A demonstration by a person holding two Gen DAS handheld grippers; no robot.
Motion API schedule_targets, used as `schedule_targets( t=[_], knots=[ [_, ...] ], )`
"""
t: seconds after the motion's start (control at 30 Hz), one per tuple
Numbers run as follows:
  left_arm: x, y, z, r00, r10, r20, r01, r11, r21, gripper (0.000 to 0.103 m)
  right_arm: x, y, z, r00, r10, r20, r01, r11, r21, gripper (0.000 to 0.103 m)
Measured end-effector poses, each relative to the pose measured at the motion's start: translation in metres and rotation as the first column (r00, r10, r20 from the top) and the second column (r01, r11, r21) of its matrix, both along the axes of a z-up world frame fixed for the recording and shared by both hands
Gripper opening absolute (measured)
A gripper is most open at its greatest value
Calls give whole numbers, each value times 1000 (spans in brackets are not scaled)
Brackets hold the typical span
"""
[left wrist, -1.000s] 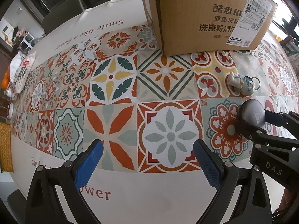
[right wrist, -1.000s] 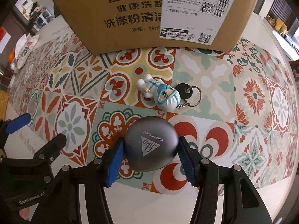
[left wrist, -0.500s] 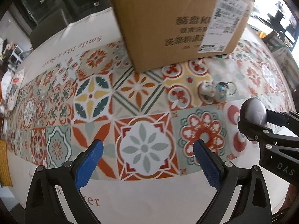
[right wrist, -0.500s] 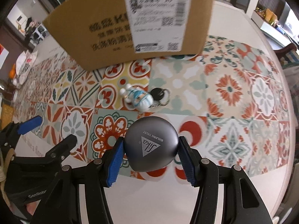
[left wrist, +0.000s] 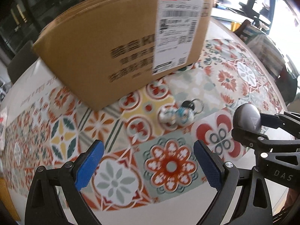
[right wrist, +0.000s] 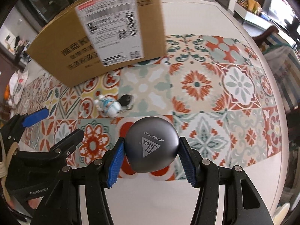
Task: Organize rigid objects
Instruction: 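Close the left gripper on the white figurine keychain while the right gripper holds the speaker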
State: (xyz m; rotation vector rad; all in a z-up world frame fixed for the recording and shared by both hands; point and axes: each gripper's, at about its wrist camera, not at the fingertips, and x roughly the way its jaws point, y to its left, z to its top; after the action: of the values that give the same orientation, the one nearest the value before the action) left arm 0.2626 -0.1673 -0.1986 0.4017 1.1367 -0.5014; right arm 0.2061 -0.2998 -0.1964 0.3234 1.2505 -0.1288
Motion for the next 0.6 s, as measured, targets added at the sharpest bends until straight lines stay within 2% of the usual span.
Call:
schedule_targets(
  t=[0.13,0.4,0.47,0.6],
  knots=[
    [8,-15,-5,999,-33,-10,33,999,-15,98,2,-12,-3,999,-36,-9,36,999,-2,56],
    [19,-39,-24,994,-81,-66,79,996,-34,91,2,-27,-8,997,-77,-14,77,997,8,56],
    [21,-44,-29,994,-87,-73,85,996,-27,84,3,-29,-9,997,-80,-17,81,997,8,56],
    [26,-47,-36,992,-86,-90,83,996,-31,80,4,-32,-12,996,-87,-22,87,996,11,56]
  ],
)
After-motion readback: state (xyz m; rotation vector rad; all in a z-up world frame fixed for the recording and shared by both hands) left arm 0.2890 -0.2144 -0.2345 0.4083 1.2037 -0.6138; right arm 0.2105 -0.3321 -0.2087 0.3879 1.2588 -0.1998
